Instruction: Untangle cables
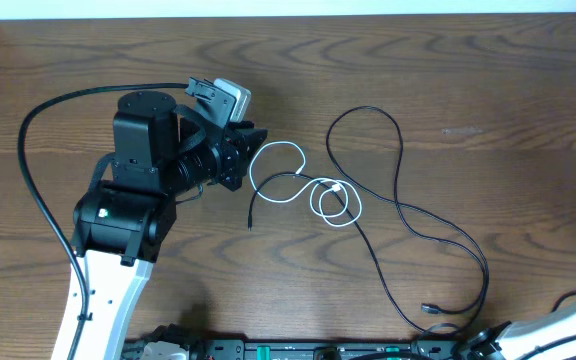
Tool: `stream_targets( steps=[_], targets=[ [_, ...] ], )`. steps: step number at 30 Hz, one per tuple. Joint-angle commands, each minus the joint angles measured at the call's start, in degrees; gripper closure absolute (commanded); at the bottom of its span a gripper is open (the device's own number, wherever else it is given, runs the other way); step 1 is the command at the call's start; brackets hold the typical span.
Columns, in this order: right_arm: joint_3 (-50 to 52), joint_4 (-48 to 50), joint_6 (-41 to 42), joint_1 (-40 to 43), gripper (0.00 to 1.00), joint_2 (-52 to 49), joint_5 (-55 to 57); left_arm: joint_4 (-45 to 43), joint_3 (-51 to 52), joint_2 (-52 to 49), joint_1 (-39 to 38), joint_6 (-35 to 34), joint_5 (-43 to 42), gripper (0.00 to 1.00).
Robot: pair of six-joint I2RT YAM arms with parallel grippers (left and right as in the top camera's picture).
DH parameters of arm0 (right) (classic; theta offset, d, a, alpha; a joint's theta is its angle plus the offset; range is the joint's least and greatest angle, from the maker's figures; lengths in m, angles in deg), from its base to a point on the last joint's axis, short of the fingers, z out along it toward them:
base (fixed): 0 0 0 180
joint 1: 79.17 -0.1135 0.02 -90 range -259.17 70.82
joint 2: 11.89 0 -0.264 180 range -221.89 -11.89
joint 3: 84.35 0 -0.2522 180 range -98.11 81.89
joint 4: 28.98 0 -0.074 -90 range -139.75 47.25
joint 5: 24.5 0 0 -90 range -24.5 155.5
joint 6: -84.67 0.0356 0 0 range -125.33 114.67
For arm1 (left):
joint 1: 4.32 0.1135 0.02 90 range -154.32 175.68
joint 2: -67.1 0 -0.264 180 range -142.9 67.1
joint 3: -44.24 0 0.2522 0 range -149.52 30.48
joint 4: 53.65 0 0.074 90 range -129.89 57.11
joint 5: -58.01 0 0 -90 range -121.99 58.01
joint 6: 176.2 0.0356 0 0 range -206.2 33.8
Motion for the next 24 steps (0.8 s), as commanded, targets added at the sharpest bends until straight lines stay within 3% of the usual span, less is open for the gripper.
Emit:
stream_targets(
  steps=[1, 14, 24],
  targets=[
    [-1.03, -1.99, 2.36, 2.84, 0.99, 3.56, -0.17, 0.02, 0.07, 0.48, -0.13, 0.35, 0.33, 0.75],
    [9.94, -12.96, 7.74, 3.67, 0.99, 3.54, 2.97, -0.5, 0.07, 0.5, -0.13, 0.55, 0.28, 0.75],
    [20.72, -14.14, 7.87, 1.95, 0.99, 3.58, 6.93, -2.12, 0.07, 0.55, -0.13, 0.57, -2.78, 0.75]
  ],
)
